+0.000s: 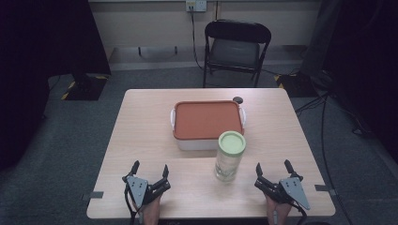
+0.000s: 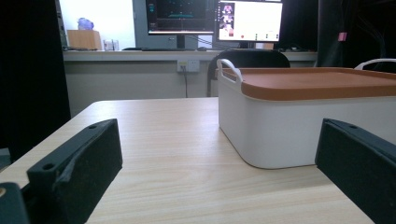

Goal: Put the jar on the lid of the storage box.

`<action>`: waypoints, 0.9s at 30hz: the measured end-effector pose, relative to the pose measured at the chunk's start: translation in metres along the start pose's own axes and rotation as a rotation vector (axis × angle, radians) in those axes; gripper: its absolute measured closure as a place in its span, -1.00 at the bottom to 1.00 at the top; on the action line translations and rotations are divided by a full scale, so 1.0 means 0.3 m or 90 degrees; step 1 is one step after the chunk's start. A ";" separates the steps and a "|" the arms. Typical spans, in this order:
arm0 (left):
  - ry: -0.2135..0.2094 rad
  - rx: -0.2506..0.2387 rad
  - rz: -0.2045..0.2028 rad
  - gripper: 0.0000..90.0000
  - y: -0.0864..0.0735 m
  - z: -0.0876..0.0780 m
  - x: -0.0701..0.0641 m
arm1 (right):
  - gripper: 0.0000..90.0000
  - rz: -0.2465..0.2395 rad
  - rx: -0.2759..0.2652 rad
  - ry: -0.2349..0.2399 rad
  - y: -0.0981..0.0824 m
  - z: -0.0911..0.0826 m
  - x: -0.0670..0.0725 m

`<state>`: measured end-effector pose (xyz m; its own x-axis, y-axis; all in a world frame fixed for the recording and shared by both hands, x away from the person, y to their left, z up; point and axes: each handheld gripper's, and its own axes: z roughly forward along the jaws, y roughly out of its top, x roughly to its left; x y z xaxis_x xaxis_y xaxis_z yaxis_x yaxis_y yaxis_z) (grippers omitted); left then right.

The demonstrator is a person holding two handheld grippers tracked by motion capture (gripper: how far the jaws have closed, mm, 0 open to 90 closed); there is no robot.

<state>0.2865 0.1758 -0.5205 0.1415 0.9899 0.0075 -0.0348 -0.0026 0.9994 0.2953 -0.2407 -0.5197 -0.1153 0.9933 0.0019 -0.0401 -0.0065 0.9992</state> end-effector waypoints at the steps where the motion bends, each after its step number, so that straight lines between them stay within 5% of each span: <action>1: 0.000 0.000 0.000 -1.00 0.000 0.000 0.000 | -0.97 0.000 0.000 0.000 0.000 0.000 0.000; 27: -0.011 0.005 -0.002 -1.00 0.001 0.007 0.000 | -0.98 -0.001 0.000 0.003 0.000 0.000 0.000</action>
<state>0.2884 0.1756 -0.5200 0.1590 0.9873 0.0052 -0.0260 -0.0011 0.9997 0.2953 -0.2407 -0.5197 -0.1193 0.9929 0.0003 -0.0405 -0.0051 0.9992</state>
